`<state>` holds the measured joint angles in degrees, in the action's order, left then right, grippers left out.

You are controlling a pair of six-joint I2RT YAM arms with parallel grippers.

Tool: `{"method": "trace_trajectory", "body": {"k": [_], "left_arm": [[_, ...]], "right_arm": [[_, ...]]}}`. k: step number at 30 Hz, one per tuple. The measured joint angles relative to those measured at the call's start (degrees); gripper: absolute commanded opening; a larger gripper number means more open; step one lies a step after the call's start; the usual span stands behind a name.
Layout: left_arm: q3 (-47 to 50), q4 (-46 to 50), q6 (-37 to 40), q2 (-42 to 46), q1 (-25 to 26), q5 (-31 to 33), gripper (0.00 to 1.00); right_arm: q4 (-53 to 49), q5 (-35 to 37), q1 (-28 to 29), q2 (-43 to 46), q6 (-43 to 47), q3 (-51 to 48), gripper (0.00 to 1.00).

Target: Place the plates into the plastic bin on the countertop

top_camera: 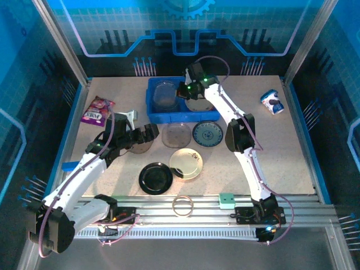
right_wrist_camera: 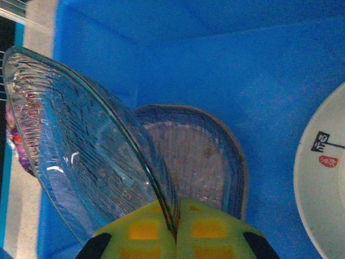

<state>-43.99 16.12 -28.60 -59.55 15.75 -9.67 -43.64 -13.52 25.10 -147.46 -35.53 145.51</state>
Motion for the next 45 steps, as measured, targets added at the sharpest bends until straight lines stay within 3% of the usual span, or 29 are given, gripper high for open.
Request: {"method": "trace_trajectory", "body": {"k": [20,22,25,34,45], "left_arm": [[0.8,-0.2,-1.3,-0.1,0.0,-0.4,0.99],[0.8,-0.2,-1.3,-0.1,0.0,-0.5,0.99],[0.8,-0.2,-1.3,-0.1,0.0,-0.6,0.99],[0.8,-0.2,-1.3,-0.1,0.0,-0.6,0.99],[0.6,-0.2,-1.3,-0.1,0.0,-0.6,0.99]], "right_arm": [[-2.2,1.6,0.1,-5.6,0.0,2.3,0.0],[-2.7,1.7,0.2,-5.8,0.1,2.3,0.05],[-3.1,2.3,0.4,-5.8,0.4,2.6,0.21],[-4.2,4.2,0.5,-5.8,1.7,4.6,0.41],[-5.8,5.7,1.0,-5.6,2.5,4.6,0.5]]}}
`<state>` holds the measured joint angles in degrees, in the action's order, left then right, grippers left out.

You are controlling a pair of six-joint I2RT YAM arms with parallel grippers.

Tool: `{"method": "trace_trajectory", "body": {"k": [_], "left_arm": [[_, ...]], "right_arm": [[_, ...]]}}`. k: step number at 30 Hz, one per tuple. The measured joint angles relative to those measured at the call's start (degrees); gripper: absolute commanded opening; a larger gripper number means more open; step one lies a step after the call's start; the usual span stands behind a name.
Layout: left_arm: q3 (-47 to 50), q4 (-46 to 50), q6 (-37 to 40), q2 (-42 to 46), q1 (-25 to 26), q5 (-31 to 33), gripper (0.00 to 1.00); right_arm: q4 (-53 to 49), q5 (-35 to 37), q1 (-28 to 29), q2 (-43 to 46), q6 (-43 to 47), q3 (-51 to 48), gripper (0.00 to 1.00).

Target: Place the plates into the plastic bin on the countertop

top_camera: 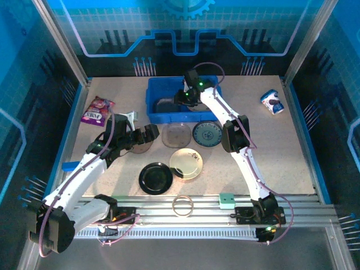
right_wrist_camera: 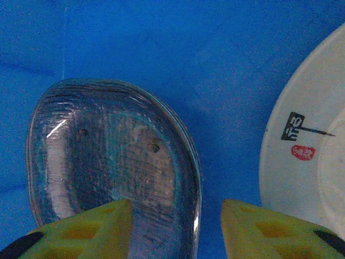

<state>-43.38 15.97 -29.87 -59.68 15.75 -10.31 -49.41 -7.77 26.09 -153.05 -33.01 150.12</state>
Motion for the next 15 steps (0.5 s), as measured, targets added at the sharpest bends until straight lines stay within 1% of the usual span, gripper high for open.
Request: {"method": "trace_trajectory", "body": {"k": [5,7,15], "left_arm": [[-0.1,0.0,0.0,0.0,0.0,0.0,0.99],[-0.1,0.0,0.0,0.0,0.0,0.0,0.99],[-0.1,0.2,-0.1,0.4,0.0,0.0,0.99]], "right_arm": [[-0.6,0.3,0.0,3.1,0.5,-1.7,0.53],[-0.5,0.3,0.0,6.1,0.9,-3.9,0.56],[0.7,1.5,0.0,17.9,2.1,-10.5,0.56]]}}
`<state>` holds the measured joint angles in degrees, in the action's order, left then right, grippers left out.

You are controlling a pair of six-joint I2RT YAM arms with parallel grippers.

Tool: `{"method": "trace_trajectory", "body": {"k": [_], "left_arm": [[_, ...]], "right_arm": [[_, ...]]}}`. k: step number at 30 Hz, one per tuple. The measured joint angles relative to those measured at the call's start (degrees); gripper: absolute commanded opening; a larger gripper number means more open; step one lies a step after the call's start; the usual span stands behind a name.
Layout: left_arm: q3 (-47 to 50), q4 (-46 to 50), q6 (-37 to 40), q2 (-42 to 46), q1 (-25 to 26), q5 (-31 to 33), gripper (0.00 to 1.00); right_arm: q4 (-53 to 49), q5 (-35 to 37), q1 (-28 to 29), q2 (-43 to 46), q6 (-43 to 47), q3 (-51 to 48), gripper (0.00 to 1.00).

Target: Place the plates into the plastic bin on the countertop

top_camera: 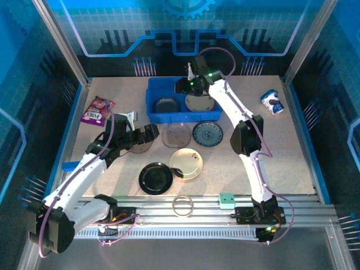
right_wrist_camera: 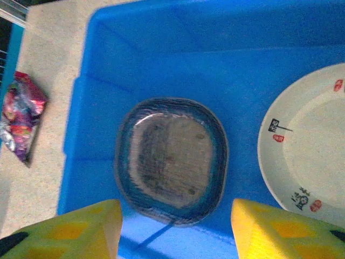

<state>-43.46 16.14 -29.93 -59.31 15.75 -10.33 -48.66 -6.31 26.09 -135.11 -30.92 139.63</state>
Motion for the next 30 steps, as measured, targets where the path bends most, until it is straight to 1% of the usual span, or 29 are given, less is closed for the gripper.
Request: {"method": "trace_trajectory", "body": {"k": [2,4,15,19,22,25,27,30], "left_arm": [[0.0,0.0,0.0,0.3,0.0,0.0,0.99],[0.0,0.0,0.0,0.5,0.0,0.0,0.99],[0.1,0.0,0.0,1.9,0.0,-1.5,0.99],[1.7,0.0,-0.2,2.6,0.0,-2.4,0.99],[3.6,-0.3,-0.6,2.8,0.0,-3.2,0.99],[5.7,-1.7,-1.7,2.8,0.0,-4.5,0.99],[6.6,-2.3,-2.4,2.8,0.0,-5.3,0.99],[7.0,-2.7,-3.2,2.8,0.0,-6.5,0.99]], "right_arm": [[0.6,0.3,0.0,4.1,0.4,-3.9,0.56],[2.1,0.6,0.0,9.2,0.8,-9.9,0.55],[10.9,3.2,-0.1,43.7,1.2,-53.1,0.52],[13.0,3.3,-1.1,53.5,-0.4,-67.2,0.52],[15.2,2.9,-2.7,58.0,-2.7,-77.4,0.5],[18.3,1.7,-4.7,59.0,-5.5,-85.3,0.43],[20.1,0.5,-5.3,58.8,-6.9,-89.2,0.41],[22.1,-2.1,-5.0,58.0,-8.2,-92.5,0.41]]}}
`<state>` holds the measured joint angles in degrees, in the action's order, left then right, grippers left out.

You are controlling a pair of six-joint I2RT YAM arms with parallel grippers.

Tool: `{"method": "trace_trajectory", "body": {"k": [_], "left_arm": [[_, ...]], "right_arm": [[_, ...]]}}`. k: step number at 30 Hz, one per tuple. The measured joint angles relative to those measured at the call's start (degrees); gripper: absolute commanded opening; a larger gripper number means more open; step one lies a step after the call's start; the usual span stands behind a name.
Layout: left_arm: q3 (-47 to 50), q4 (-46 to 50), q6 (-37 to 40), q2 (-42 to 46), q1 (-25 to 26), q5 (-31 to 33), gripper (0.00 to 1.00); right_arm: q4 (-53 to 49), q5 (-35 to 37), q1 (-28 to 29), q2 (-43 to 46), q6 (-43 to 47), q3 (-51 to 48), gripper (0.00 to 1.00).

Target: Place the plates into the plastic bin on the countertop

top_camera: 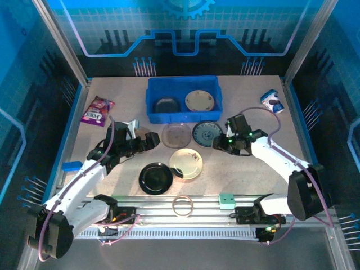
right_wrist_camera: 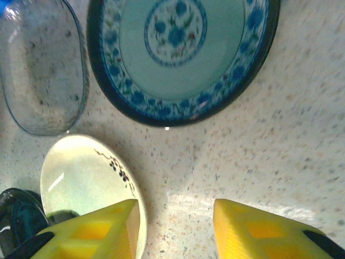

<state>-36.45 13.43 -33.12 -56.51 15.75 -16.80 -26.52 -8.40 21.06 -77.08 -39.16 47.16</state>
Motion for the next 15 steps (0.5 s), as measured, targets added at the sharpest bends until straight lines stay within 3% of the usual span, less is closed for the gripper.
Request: {"method": "trace_trajectory", "body": {"k": [9,15], "left_arm": [[1.6,0.5,0.0,1.0,0.0,-1.1,0.99],[3.7,2.2,-0.3,1.6,0.1,-1.3,0.98]], "right_arm": [[4.9,-4.4,7.1,-3.1,-3.1,-5.3,0.42],[7.6,-5.6,10.4,-5.9,-4.9,-5.9,0.34]]}}
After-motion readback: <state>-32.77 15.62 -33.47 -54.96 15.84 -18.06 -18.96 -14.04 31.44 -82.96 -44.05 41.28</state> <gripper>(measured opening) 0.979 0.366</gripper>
